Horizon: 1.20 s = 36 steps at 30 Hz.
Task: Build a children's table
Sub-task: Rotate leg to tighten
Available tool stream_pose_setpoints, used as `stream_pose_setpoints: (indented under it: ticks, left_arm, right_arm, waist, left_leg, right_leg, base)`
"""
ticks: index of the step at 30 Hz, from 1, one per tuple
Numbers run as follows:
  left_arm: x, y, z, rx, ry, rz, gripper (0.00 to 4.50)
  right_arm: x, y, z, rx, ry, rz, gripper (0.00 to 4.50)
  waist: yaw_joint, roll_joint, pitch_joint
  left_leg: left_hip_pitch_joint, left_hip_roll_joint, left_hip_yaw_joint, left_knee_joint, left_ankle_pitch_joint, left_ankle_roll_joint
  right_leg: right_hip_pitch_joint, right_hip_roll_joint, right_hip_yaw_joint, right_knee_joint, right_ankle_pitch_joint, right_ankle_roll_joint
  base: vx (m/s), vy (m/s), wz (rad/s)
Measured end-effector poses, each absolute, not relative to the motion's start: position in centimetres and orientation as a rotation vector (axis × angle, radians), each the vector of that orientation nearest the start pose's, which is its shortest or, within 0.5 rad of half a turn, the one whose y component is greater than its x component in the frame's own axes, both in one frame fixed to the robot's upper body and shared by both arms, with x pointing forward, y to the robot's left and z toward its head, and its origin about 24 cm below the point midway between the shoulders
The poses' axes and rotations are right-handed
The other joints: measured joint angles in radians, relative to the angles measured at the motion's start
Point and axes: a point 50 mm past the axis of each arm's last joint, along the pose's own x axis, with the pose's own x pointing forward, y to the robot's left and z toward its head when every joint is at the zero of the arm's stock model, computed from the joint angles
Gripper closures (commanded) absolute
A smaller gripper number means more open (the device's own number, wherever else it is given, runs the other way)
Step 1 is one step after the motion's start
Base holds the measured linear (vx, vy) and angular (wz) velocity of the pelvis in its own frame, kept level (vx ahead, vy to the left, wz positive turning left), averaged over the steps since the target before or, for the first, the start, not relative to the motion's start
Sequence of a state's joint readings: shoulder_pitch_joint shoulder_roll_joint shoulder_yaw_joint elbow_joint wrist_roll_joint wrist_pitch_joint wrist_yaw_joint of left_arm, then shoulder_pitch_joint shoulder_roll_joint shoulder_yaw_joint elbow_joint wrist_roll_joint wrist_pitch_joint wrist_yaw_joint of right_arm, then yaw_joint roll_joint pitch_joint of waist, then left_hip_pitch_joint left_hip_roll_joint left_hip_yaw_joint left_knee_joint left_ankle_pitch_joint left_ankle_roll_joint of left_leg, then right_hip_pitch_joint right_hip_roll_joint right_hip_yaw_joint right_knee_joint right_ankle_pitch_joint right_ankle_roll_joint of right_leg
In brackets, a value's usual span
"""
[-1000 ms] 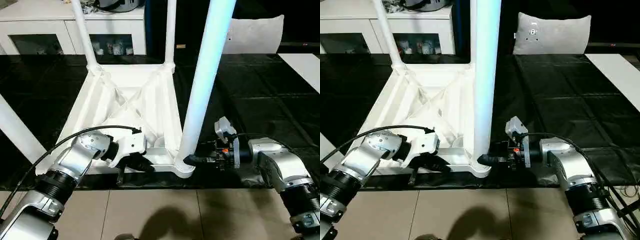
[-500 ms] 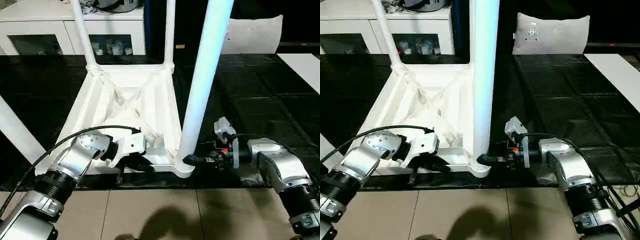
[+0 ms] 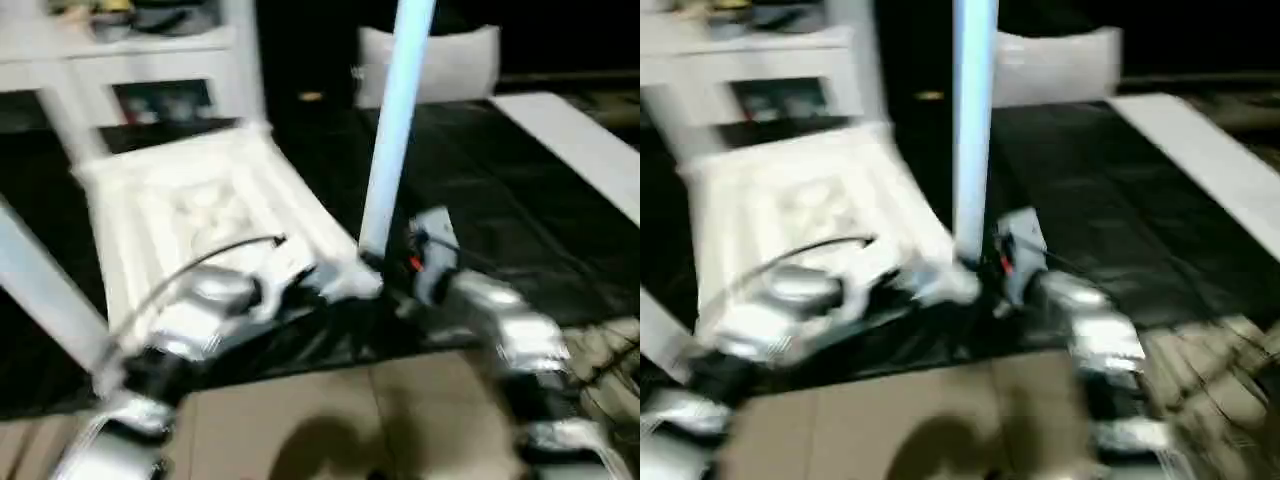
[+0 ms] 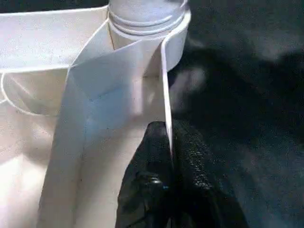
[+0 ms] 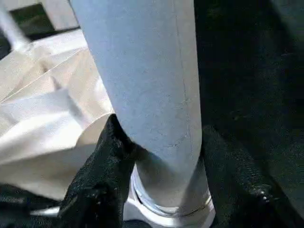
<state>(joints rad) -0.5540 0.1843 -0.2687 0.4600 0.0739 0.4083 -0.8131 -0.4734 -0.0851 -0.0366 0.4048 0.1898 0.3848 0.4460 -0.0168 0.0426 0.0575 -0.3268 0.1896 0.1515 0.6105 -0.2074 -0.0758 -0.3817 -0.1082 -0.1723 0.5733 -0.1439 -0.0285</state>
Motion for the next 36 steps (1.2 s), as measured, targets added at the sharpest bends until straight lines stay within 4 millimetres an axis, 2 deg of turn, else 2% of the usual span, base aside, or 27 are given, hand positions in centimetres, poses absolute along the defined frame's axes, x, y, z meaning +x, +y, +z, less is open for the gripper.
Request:
stream_pose_setpoints:
  ticks: [1, 2, 3, 5, 7, 9, 10, 11, 13, 16, 20, 22, 24, 28, 29, 32, 33, 36]
  left_arm:
    - [32.0, 8.6, 4.3, 0.299, 0.489, -0.990, 4.50]
    - [32.1, 8.6, 4.4, 0.299, 0.483, -0.987, 4.50]
    - [32.2, 8.5, 4.6, 0.296, 0.475, -0.985, 4.50]
    - [32.2, 8.3, 4.7, 0.296, 0.467, -0.983, 4.50]
    - [32.3, 8.2, 4.9, 0.301, 0.461, -0.988, 4.50]
    - [32.2, 8.0, 5.0, 0.318, 0.447, -1.019, 4.50]
    - [32.2, 8.0, 5.1, 0.323, 0.441, -1.030, 4.50]
    - [32.2, 8.1, 5.2, 0.328, 0.437, -1.036, 4.50]
    - [32.3, 8.3, 5.4, 0.348, 0.431, -1.055, 4.50]
    - [31.9, 8.8, 5.5, 0.386, 0.425, -1.131, 4.50]
    - [31.7, 10.0, 5.6, 0.428, 0.430, -1.196, 4.50]
    - [31.4, 10.9, 5.6, 0.455, 0.440, -1.244, 4.50]
    - [31.1, 11.5, 5.6, 0.487, 0.446, -1.299, 4.50]
    - [30.7, 12.3, 5.6, 0.531, 0.455, -1.387, 4.50]
    - [30.5, 12.3, 5.6, 0.544, 0.455, -1.415, 4.50]
    - [30.3, 12.6, 5.7, 0.570, 0.461, -1.468, 4.50]
    - [30.3, 12.6, 5.7, 0.579, 0.461, -1.481, 4.50]
    - [30.3, 12.8, 6.0, 0.604, 0.468, -1.519, 4.50]
  right_arm:
    - [33.1, -11.9, 5.1, 0.159, 0.299, 0.518, 2.58]
    - [33.2, -11.9, 5.3, 0.155, 0.289, 0.516, 2.58]
    - [33.2, -11.9, 5.5, 0.146, 0.275, 0.511, 2.58]
    - [33.3, -12.0, 5.6, 0.141, 0.263, 0.502, 2.03]
    - [33.3, -12.1, 5.8, 0.144, 0.255, 0.505, 1.87]
    - [33.0, -12.8, 5.7, 0.141, 0.254, 0.530, 1.79]
    - [32.9, -13.0, 5.6, 0.143, 0.256, 0.536, 1.53]
    - [32.9, -13.1, 5.6, 0.141, 0.256, 0.540, 1.53]
    - [32.8, -13.7, 5.8, 0.130, 0.249, 0.567, 1.40]
    - [31.7, -16.4, 5.9, 0.066, 0.266, 0.669, 1.08]
    - [30.7, -18.3, 6.3, 0.020, 0.290, 0.795, 0.86]
    - [30.2, -19.3, 6.8, -0.015, 0.299, 0.857, 0.60]
    - [30.0, -20.0, 7.4, -0.048, 0.307, 0.910, 0.60]
    - [29.5, -19.7, 7.6, -0.059, 0.305, 1.026, 0.60]
    - [29.3, -19.5, 7.6, -0.067, 0.316, 1.075, 0.86]
    - [28.9, -19.2, 7.5, -0.075, 0.348, 1.171, 0.94]
    - [28.8, -19.0, 7.4, -0.075, 0.354, 1.195, 1.21]
    - [28.6, -18.3, 7.3, -0.078, 0.374, 1.263, 1.41]
  waist:
    - [0.002, -0.001, 0.002]
    - [0.008, 0.001, 0.002]
    - [0.012, 0.007, 0.000]
    - [0.012, 0.011, -0.002]
    - [0.011, 0.013, -0.003]
    - [0.023, 0.014, -0.004]
    - [0.027, 0.014, -0.004]
    - [0.032, 0.014, -0.004]
    - [0.050, 0.014, -0.004]
    - [0.079, 0.015, -0.004]
    - [0.094, 0.017, -0.005]
    - [0.103, 0.017, -0.005]
    - [0.107, 0.017, -0.005]
    - [0.119, 0.017, -0.005]
    - [0.123, 0.017, -0.005]
    - [0.135, 0.017, -0.006]
    - [0.138, 0.017, -0.006]
    - [0.142, 0.013, -0.006]
  left_leg:
    - [0.001, -0.008, 0.002, 0.002, -0.005, -0.004]
    - [-0.006, -0.009, 0.000, 0.002, -0.010, -0.001]
    - [-0.024, -0.007, -0.015, 0.004, -0.010, -0.001]
    - [-0.035, 0.006, -0.026, 0.003, -0.009, -0.002]
    - [-0.038, 0.006, -0.028, 0.003, -0.007, -0.006]
    - [-0.038, 0.001, -0.026, 0.004, -0.007, -0.005]
    - [-0.039, 0.001, -0.026, 0.004, -0.007, -0.005]
    - [-0.040, 0.001, -0.026, 0.003, -0.008, -0.004]
    - [-0.042, 0.001, -0.025, 0.002, -0.007, 0.001]
    - [-0.042, 0.001, -0.024, 0.002, -0.008, 0.006]
    - [-0.041, 0.002, -0.022, 0.001, -0.008, 0.006]
    - [-0.039, 0.002, -0.020, 0.001, -0.008, 0.006]
    - [-0.037, 0.003, -0.016, 0.001, -0.008, 0.005]
    - [-0.036, 0.005, -0.009, 0.001, -0.009, 0.003]
    - [-0.035, 0.005, -0.008, 0.001, -0.009, 0.003]
    - [-0.033, 0.005, -0.006, 0.001, -0.009, 0.004]
    - [-0.033, 0.004, -0.004, 0.001, -0.008, 0.006]
    - [-0.030, 0.004, 0.000, 0.001, -0.008, 0.006]
  right_leg:
    - [-0.005, -0.005, -0.007, 0.003, 0.000, 0.000]
    - [-0.008, -0.005, -0.013, 0.002, 0.000, 0.000]
    - [-0.013, -0.005, -0.032, -0.005, 0.000, 0.000]
    - [-0.012, -0.001, -0.046, -0.021, 0.000, 0.000]
    - [-0.013, 0.000, -0.042, -0.021, 0.005, -0.007]
    - [-0.013, -0.002, -0.035, -0.020, 0.012, -0.008]
    - [-0.014, -0.002, -0.034, -0.020, 0.013, -0.009]
    - [-0.015, -0.002, -0.033, -0.020, 0.014, -0.010]
    - [-0.019, -0.002, -0.032, -0.017, 0.014, -0.011]
    - [-0.021, -0.002, -0.031, -0.013, 0.011, -0.015]
    - [-0.022, -0.002, -0.030, -0.011, 0.010, -0.016]
    - [-0.022, -0.001, -0.029, -0.011, 0.007, -0.012]
    - [-0.021, -0.001, -0.028, -0.010, 0.007, -0.012]
    - [-0.020, -0.003, -0.026, -0.010, 0.008, -0.011]
    - [-0.020, -0.003, -0.025, -0.010, 0.008, -0.011]
    - [-0.020, -0.003, -0.021, -0.010, 0.008, -0.011]
    - [-0.020, -0.003, -0.019, -0.009, 0.008, -0.011]
    - [-0.021, -0.003, -0.013, -0.006, 0.007, -0.010]
  base:
    - [0.069, -0.041, 0.05]
    - [0.000, 0.000, 0.00]
    - [0.000, 0.000, 0.00]
    - [0.028, -0.006, -0.07]
    - [0.000, 0.000, 0.00]
    - [0.000, 0.000, 0.00]
    - [0.000, 0.000, 0.00]
    - [0.000, 0.000, 0.00]
    - [0.000, 0.000, 0.00]
    - [0.000, 0.000, 0.00]
    - [0.000, 0.000, 0.00]
    - [0.000, 0.000, 0.00]
    - [0.000, 0.000, 0.00]
    - [0.000, 0.000, 0.00]
    - [0.000, 0.000, 0.00]
    - [0.000, 0.000, 0.00]
    - [0.000, 0.000, 0.00]
    - [0.000, 0.000, 0.00]
